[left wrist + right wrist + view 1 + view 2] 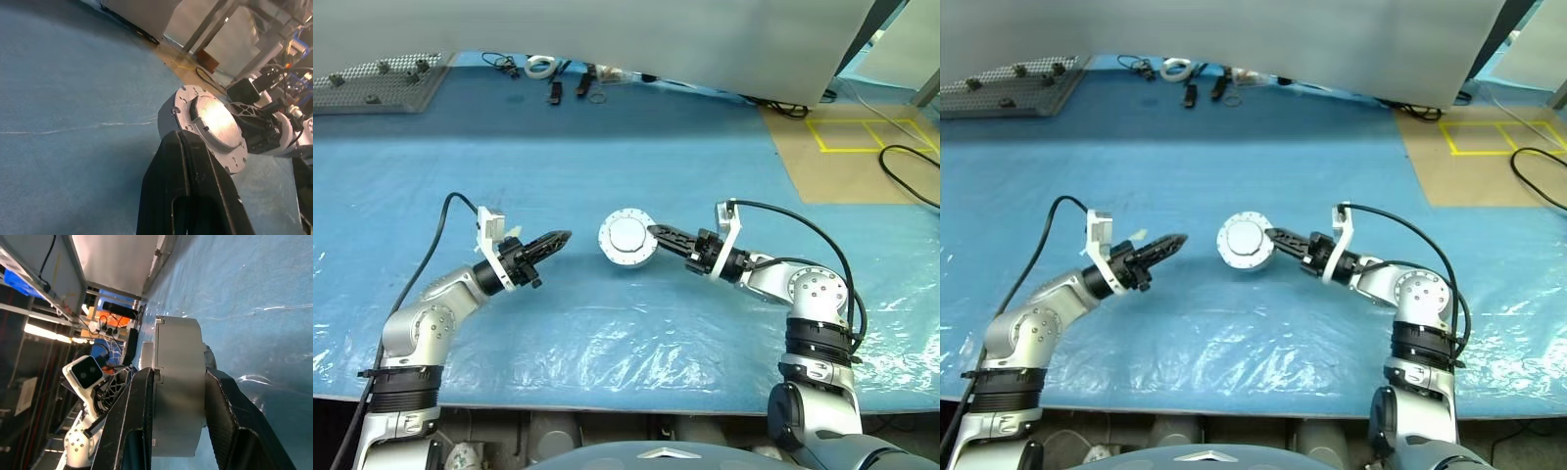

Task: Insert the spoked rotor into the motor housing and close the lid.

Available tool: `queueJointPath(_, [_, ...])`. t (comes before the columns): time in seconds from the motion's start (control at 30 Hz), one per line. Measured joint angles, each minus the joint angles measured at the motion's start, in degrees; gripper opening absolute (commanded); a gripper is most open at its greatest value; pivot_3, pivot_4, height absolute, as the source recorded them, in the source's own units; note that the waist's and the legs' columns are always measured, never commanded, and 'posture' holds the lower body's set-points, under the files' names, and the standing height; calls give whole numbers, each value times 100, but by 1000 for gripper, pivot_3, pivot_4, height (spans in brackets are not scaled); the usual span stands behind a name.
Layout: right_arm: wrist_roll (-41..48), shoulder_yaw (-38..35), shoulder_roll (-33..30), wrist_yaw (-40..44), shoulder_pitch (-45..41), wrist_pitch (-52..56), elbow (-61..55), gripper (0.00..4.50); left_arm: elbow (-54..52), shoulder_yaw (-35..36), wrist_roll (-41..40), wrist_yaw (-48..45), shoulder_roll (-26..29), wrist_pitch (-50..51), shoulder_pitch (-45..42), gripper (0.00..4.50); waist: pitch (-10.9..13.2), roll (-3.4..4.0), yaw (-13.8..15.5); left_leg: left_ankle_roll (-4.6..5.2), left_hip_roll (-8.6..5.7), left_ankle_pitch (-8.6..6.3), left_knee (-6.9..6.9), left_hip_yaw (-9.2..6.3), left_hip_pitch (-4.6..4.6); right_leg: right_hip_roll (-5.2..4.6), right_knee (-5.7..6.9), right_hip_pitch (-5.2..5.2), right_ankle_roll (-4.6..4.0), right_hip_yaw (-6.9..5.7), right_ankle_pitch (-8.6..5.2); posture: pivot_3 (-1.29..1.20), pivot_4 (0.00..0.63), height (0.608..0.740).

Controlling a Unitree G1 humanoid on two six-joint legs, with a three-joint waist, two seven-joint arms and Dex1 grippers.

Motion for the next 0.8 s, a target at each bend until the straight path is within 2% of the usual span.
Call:
queueJointPath(0.03, [97, -76, 55, -116, -73, 30, 46, 1182, 0, 87, -130, 103, -101, 80, -4, 0, 0, 0, 0, 0, 0, 0, 1, 0, 1, 0, 1, 0, 0, 0, 0, 0, 150, 740])
queueJointPath(0.17, [482, -324, 166, -518, -361, 94, 192, 1182, 7, 325, -461, 480, -362, 210, -12, 884, 1, -2, 2, 0, 2, 0, 3, -2, 1, 0, 4, 0, 1, 0, 1, 0, 150, 740])
queueJointPath(0.5, [951, -450, 262, -1126, -502, 100, 271, 1182, 346, 991, -1373, 1039, -678, 531, -79, 4294, 8, -13, 8, -1, -1, 0, 5, -5, -3, 1, 3, 1, 7, -3, 4, 0, 150, 740])
queueJointPath(0.53, [987, -450, 265, -1165, -527, 86, 303, 1182, 355, 1002, -1441, 1077, -706, 585, -76, 4469, 9, -15, 8, -1, 0, 0, 6, -6, -3, 1, 4, 1, 7, -3, 4, 0, 150, 740])
queueJointPath(0.8, [1332, -439, 364, -1437, -661, -58, 323, 1182, 357, 824, -2074, 1218, -992, 1335, 69, 4469, 13, -22, 11, -1, 0, 0, 8, -6, -4, 2, 5, 0, 8, -3, 5, 0, 150, 740])
